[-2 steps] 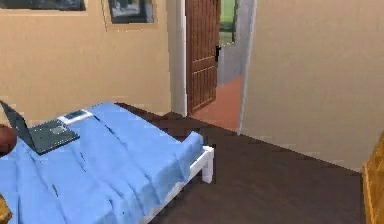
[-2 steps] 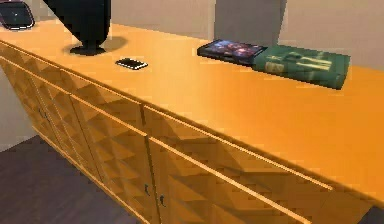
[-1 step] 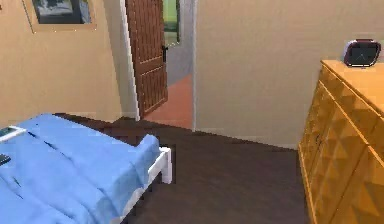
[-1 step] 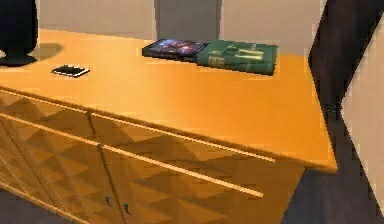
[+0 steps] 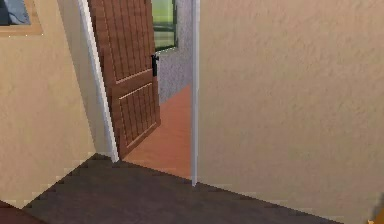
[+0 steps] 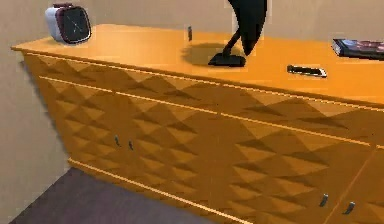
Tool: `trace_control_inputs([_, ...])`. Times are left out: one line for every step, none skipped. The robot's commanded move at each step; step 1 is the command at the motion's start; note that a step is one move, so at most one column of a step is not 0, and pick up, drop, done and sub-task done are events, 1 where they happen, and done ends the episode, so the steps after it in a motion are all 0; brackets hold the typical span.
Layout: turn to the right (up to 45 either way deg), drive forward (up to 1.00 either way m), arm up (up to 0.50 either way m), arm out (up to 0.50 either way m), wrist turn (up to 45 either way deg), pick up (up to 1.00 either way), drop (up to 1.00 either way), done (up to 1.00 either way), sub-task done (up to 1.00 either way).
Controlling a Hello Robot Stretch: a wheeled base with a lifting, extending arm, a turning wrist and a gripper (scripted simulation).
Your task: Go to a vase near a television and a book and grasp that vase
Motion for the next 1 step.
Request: trace_control_inputs([6.0,0.00,0.00,0.00,0.0,0.00,0.00,0.00,0.00])
